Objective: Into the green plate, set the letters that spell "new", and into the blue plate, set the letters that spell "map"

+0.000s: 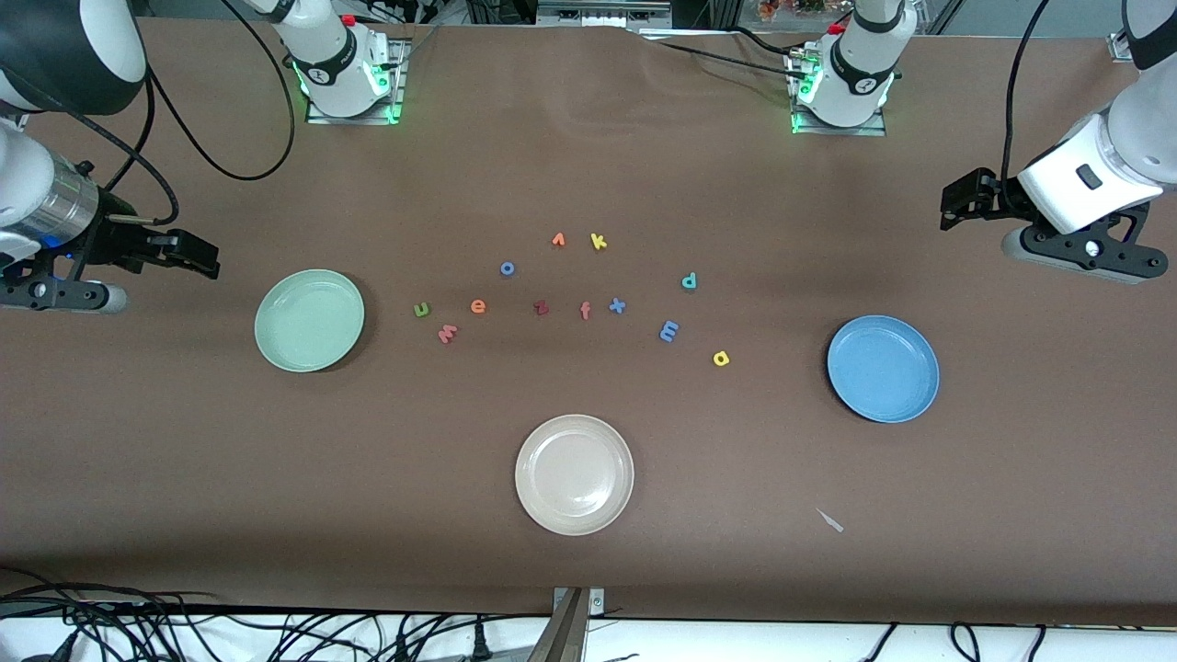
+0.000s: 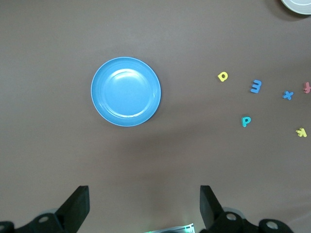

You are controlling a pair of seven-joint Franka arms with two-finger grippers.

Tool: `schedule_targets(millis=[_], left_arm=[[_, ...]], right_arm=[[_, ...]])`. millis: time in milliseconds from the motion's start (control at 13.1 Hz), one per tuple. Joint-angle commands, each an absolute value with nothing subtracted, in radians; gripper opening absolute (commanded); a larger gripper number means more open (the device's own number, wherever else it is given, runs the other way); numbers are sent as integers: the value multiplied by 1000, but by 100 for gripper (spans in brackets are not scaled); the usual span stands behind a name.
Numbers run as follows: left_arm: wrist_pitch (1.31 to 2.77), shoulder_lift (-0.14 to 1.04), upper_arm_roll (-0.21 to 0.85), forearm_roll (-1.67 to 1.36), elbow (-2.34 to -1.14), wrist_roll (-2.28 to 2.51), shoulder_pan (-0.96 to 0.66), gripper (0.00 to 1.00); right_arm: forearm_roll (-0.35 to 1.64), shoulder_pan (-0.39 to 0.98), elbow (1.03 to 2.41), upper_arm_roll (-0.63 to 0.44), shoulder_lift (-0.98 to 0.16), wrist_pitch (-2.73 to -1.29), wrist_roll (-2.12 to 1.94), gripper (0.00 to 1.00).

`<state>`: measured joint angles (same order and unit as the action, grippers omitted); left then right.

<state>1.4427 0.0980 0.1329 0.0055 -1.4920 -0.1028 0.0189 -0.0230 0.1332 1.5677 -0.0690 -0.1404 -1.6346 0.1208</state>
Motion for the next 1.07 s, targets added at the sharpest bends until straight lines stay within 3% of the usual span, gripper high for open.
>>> schedule_targets(millis=[0, 992], left_arm=[[1425, 91, 129, 29, -1480, -115, 15, 100], [1427, 94, 129, 32, -1482, -115, 15, 100]], right_arm=[[-34, 130, 1565, -63, -137, -1626, 121, 100], [-38, 149, 1568, -57, -152, -1680, 133, 100]])
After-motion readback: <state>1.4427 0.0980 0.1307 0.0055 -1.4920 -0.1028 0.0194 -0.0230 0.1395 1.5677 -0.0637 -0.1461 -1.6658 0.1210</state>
